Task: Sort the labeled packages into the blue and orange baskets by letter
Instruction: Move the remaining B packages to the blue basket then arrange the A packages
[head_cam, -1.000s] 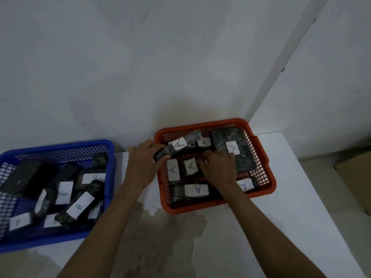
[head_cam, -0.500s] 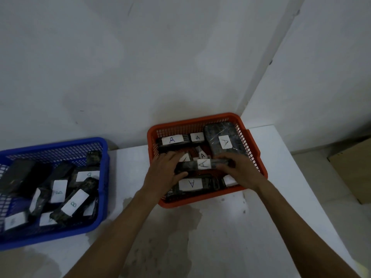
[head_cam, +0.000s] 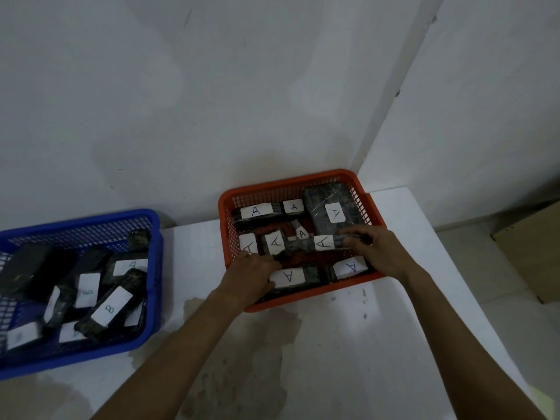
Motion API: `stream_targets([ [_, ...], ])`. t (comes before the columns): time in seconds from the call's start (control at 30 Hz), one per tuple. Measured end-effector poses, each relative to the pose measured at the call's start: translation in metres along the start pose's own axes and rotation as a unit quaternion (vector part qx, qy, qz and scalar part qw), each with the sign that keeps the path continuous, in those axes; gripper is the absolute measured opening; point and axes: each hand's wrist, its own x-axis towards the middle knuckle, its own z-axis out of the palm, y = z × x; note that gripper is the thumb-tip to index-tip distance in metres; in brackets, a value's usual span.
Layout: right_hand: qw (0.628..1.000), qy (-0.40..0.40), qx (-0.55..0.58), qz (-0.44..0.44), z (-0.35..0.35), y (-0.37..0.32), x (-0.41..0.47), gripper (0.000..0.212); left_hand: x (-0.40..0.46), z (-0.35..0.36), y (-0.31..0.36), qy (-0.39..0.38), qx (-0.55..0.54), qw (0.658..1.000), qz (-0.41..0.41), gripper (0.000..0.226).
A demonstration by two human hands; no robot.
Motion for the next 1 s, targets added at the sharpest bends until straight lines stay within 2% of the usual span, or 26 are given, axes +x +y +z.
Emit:
stream_targets([
  [0.2, 0.995, 0.087, 0.036, 0.02, -0.013, 0.0, -0.006, 0.021, 0.016, 0.002, 0.034, 0.093, -0.123, 0.988, -0.003, 0.044],
  [0.33, 0.99, 0.129, 0.037, 0.043, -0.026, 0.008, -0.021, 0.024, 0.037, 0.003, 0.069, 0.098, -0.133, 0.986, -0.035, 0.052],
  [0.5, 0.99, 0.129, 0.024, 0.048, -0.032, 0.016, -0.032, 0.022, 0.05, 0.007, 0.086, 0.092, -0.186, 0.971, -0.115, 0.04],
  [0.7, 0.99, 0.129, 0.022, 0.048, -0.034, 0.018, -0.033, 0.023, 0.04, -0.001, 0.072, 0.064, -0.333, 0.93, -0.145, 0.02],
  [0.8, 0.99, 0.127, 0.025, 0.046, -0.032, 0.015, -0.031, 0.025, 0.028, -0.011, 0.042, 0.09, -0.37, 0.911, -0.156, 0.019],
  [0.87, 0.991, 0.125, 0.027, 0.044, -0.028, 0.012, -0.03, 0.025, 0.02, -0.016, 0.022, 0.107, -0.365, 0.911, -0.158, 0.022],
  [1.0, 0.993, 0.104, 0.025, 0.044, -0.013, 0.004, -0.026, 0.029, 0.013, -0.014, 0.007, 0.004, -0.335, 0.93, -0.152, 0.027],
])
